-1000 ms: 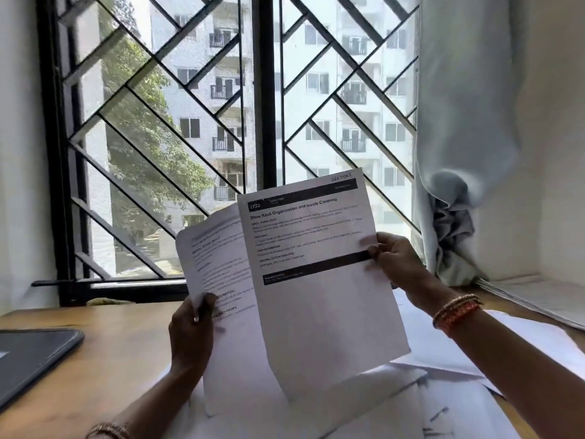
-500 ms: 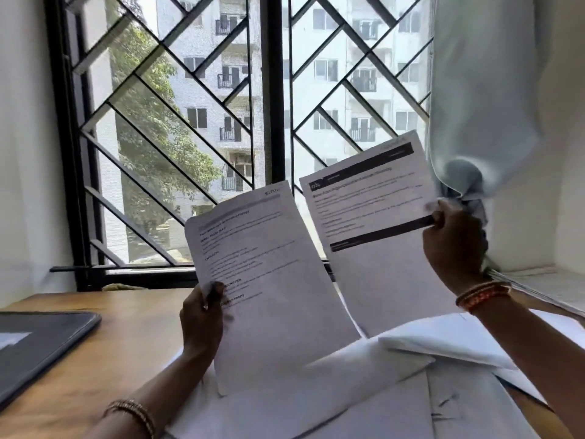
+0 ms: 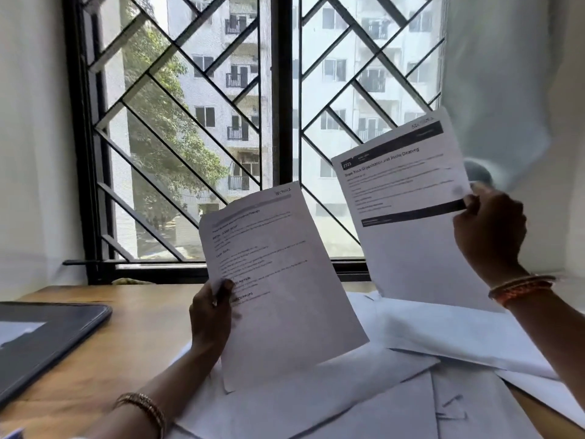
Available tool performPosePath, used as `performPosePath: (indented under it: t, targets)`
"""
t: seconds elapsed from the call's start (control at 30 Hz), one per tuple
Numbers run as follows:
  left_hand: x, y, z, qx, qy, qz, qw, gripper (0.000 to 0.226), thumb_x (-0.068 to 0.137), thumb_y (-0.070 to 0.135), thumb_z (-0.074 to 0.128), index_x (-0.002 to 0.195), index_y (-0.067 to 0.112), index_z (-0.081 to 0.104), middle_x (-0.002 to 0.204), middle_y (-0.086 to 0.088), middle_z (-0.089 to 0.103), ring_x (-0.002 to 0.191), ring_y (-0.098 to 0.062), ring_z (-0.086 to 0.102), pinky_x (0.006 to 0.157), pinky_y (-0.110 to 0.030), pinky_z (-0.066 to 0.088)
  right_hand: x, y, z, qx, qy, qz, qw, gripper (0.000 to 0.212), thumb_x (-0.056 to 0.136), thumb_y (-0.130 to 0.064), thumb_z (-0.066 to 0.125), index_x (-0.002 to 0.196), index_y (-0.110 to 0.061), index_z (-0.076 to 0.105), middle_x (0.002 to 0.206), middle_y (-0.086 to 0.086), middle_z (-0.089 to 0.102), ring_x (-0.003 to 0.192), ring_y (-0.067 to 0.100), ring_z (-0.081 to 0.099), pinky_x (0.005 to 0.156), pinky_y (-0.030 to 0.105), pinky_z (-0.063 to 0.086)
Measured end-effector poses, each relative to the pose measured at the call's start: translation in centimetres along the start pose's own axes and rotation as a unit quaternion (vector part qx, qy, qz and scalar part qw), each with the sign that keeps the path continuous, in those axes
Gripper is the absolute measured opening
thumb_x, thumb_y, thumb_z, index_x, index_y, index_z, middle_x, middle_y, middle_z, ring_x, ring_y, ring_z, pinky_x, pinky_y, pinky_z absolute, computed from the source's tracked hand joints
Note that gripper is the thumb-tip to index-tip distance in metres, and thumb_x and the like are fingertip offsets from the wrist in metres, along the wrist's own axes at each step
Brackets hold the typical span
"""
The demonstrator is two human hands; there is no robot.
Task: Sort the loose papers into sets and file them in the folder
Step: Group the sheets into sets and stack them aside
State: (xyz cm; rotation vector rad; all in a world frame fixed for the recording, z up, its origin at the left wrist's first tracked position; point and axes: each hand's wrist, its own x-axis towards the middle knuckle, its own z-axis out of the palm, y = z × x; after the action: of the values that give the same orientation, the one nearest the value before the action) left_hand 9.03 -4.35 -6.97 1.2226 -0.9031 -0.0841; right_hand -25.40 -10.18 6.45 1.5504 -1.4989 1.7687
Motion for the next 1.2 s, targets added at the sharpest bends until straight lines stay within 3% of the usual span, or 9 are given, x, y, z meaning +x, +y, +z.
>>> performPosePath:
  t: [0.23,0.33,0.43,0.53,0.6,0.77,0.83,0.97,1.2]
  targets:
    - [0.2,-0.3,0.1,0.014,-0.001,0.009,1.000,0.021,0.095,0.013,0.056,0.074,0.016,0.054,0.067,-0.014,0.062,0.035,-0.009,0.054,0.038,-0.021,0.041,1.5,1.9,1.4,0.282,-0.057,0.195,0.937,0.027,0.090,0.002,0.043,0.095,-0.011,0.065,0.072,0.015,0.060,0.039,0.004,0.059,0.037,0.021,0.050]
    - [0.1,-0.4,0.1,0.105,-0.035,0.006,0.994,0.009,0.093,0.011,0.057,0.084,0.009,0.058,0.084,-0.021,0.065,0.072,-0.030,0.065,0.057,-0.031,0.038,1.2,3.1,1.9,0.239,-0.042,0.212,0.947,0.027,0.088,-0.003,0.042,0.094,-0.012,0.067,0.083,0.020,0.067,0.043,0.010,0.062,0.043,0.030,0.056]
    - [-0.6,-0.3,0.3,0.349,-0.132,-0.018,0.928,0.033,0.091,0.021,0.056,0.122,0.011,0.048,0.111,-0.019,0.062,0.102,-0.039,0.058,0.070,-0.034,0.037,0.7,3.1,1.9,0.245,-0.065,0.234,0.939,0.023,0.090,-0.001,0.042,0.097,-0.006,0.064,0.090,0.016,0.065,0.035,0.007,0.058,0.034,0.024,0.049]
    - [-1.1,0.1,0.7,0.503,-0.138,0.103,0.847,0.064,0.088,0.035,0.062,0.139,0.007,0.034,0.131,-0.016,0.046,0.116,-0.037,0.047,0.084,-0.044,0.045,0.1,2.5,2.3,0.281,-0.105,0.277,0.913,0.018,0.096,-0.002,0.043,0.097,-0.008,0.060,0.083,0.012,0.059,0.029,0.002,0.052,0.030,0.018,0.043]
    - [-1.0,1.0,1.4,0.426,-0.120,0.160,0.883,0.065,0.087,0.040,0.062,0.135,0.002,0.041,0.133,-0.019,0.045,0.122,-0.037,0.040,0.093,-0.048,0.039,-0.3,2.0,2.7,0.308,-0.131,0.299,0.893,0.017,0.098,-0.004,0.042,0.100,-0.010,0.059,0.074,0.008,0.056,0.027,0.002,0.050,0.029,0.018,0.043]
    - [0.4,4.5,2.5,0.162,-0.199,0.041,0.966,0.078,0.077,0.079,0.040,0.114,0.012,0.057,0.122,-0.014,0.060,0.116,-0.029,0.051,0.092,-0.037,0.039,-0.5,0.7,3.0,0.356,-0.094,0.311,0.877,0.020,0.099,-0.005,0.038,0.104,-0.008,0.058,0.077,0.010,0.056,0.030,0.001,0.052,0.032,0.019,0.046]
    - [0.6,5.3,2.1,0.108,-0.281,0.021,0.953,0.088,0.055,0.097,0.034,0.090,0.018,0.051,0.092,-0.007,0.059,0.087,-0.025,0.053,0.074,-0.033,0.040,-0.2,0.5,2.6,0.356,-0.039,0.305,0.882,0.026,0.096,0.001,0.035,0.108,-0.003,0.059,0.083,0.014,0.057,0.031,0.002,0.053,0.033,0.020,0.047]
    - [0.7,4.3,1.6,-0.055,-0.436,-0.183,0.879,0.123,0.026,0.093,0.059,0.124,0.019,0.051,0.120,-0.006,0.063,0.105,-0.020,0.065,0.077,-0.040,0.057,-0.3,0.6,2.3,0.373,-0.055,0.339,0.862,0.023,0.097,0.002,0.038,0.100,-0.006,0.059,0.081,0.010,0.058,0.031,0.003,0.054,0.032,0.020,0.047]
    - [2.9,5.8,-0.6,-0.158,-0.433,-0.258,0.849,0.089,0.064,0.084,0.046,0.115,0.013,0.065,0.108,-0.007,0.070,0.093,-0.022,0.069,0.070,-0.034,0.057,-6.8,-3.5,5.6,0.259,-0.242,0.208,0.912,0.020,0.089,-0.022,0.063,0.077,-0.008,0.069,0.073,0.011,0.067,0.057,0.019,0.063,0.053,0.036,0.058]
